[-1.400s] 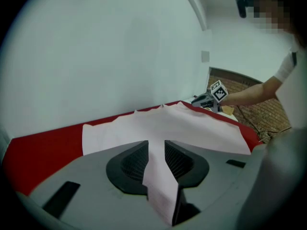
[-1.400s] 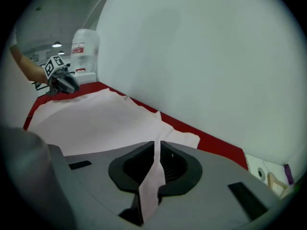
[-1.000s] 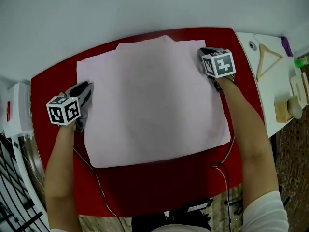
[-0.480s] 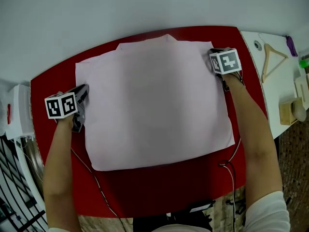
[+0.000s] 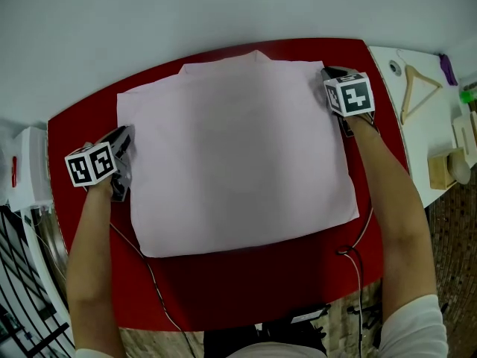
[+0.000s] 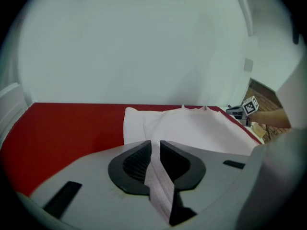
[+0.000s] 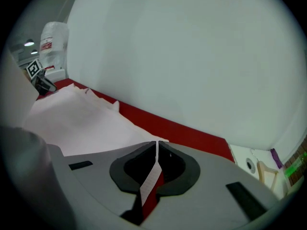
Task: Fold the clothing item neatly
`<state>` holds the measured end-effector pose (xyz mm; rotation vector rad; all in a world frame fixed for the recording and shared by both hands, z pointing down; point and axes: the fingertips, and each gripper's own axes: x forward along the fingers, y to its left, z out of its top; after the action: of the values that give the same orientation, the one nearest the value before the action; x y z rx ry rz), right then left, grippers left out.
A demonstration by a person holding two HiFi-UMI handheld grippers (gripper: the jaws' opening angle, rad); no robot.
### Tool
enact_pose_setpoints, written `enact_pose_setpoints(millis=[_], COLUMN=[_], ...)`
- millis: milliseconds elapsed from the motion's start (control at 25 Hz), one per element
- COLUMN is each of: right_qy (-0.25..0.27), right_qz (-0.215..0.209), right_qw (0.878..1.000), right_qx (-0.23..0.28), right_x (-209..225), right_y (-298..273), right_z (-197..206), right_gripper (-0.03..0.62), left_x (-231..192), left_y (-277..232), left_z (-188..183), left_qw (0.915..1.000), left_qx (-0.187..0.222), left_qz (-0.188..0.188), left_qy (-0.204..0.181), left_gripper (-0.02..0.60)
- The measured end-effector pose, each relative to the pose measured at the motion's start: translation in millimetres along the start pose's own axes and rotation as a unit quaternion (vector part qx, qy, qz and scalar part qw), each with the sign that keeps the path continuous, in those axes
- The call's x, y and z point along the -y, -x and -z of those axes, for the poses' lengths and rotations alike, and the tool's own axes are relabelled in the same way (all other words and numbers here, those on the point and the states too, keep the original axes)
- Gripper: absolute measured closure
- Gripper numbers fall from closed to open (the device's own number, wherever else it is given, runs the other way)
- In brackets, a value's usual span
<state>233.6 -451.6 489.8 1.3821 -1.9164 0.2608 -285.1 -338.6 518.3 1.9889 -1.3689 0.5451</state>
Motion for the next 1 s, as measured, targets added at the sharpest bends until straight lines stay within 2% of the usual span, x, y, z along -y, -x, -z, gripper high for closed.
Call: enact_pose_setpoints(millis=[160,400,520,680,880,1000], right_qy=[-0.012,-0.018,-0.033,-0.076,-0.061,-0.045], right_qz=[-0.016,-0.06,-0.085,-0.122,-0.177,-0.21], right_qw=[0.999,0.997,0.994,0.989,0.982,0.977], right_qx=[0.038,0.055,0.055,0.044,0.035,0.021], right_x=[-10.5,-55.3,-79.5,-111.4,-180.7,-220.7], right_y=[31.1,86.6,111.4,137.5,169.8,190.3], right_z=[-16.7,-5.2,12.6,37.6,66.7,90.9], right_gripper=[0.571,0.572,0.572,0.572,0.572,0.572], left_x=[19.2,88.2,123.9,161.7,212.9,214.9], left_y=[27.9,70.1,89.8,112.6,120.6,124.4], left_z=[-11.6,1.3,17.2,35.3,81.9,114.0], left_qw=[0.9989,0.9933,0.9907,0.9888,0.9882,0.9911], left_qx=[0.04,0.061,0.055,0.068,0.042,0.014], left_qz=[0.011,0.083,0.121,0.131,0.144,0.131], left_qy=[-0.019,-0.053,-0.029,-0.021,-0.03,-0.016], left_gripper=[0.539,0.576,0.578,0.578,0.577,0.577])
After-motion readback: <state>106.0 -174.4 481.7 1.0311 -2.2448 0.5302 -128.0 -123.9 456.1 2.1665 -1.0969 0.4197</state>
